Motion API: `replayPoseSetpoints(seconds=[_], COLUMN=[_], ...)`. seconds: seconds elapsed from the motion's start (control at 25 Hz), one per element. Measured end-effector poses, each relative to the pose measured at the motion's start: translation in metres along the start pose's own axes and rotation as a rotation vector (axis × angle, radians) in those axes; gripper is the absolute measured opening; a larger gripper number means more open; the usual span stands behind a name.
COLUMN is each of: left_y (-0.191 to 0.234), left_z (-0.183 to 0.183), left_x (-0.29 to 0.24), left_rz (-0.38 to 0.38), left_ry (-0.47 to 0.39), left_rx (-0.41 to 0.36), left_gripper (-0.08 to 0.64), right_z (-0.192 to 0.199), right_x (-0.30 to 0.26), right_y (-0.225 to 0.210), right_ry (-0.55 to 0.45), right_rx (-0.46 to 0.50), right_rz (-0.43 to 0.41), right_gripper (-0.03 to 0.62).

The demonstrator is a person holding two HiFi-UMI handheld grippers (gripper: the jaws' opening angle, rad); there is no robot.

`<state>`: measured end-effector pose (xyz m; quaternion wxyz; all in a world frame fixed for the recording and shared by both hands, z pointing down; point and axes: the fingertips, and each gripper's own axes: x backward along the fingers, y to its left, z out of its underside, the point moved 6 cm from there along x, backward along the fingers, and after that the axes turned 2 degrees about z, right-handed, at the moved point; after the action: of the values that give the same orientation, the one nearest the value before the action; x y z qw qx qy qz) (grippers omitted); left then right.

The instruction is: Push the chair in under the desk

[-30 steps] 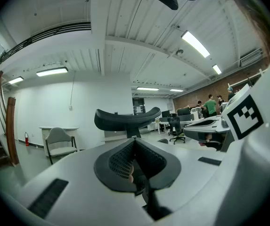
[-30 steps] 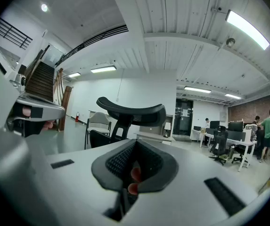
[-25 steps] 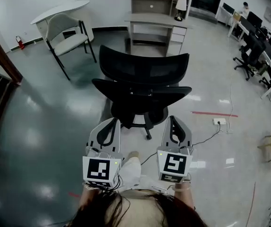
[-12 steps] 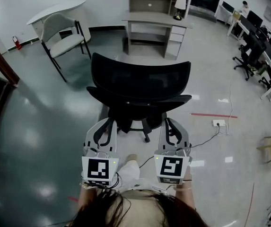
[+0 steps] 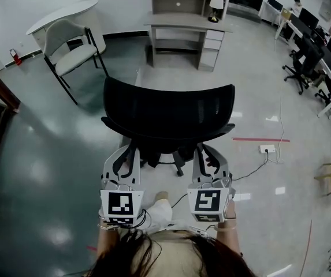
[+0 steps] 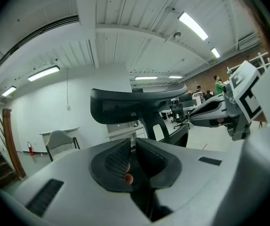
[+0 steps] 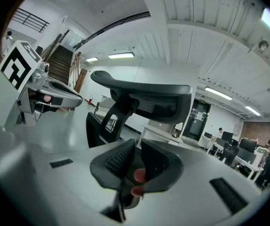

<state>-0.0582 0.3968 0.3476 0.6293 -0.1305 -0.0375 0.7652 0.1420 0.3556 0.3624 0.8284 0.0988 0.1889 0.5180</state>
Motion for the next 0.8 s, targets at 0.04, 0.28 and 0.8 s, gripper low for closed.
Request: replayPoseSetpoints(seconds=[0.04,0.28,0.8], left_y=[0.001,0.008,0.026], left_z=[0.002,0.012,0.029], left_x=[-0.002,-0.018,-0.053], left_rz=[0.001,0.029,0.064], left_ry=[0.006,0.046,0.122], left_rx=[-0.003,-0.032,-0.178], left_gripper=[0.019,0.078,0.175], right_z=[0.001,0.007,0.017], right_x=[-0.003,-0.018,-0.053], right_y=[0.000,-0.006,-0.003], right_ry=[0.006,0.043,0.122], right_rx=[0.007,0.038,0.138], right_rz=[0.002,0.016,0.026], right_gripper=[0.028,0.062,0.149])
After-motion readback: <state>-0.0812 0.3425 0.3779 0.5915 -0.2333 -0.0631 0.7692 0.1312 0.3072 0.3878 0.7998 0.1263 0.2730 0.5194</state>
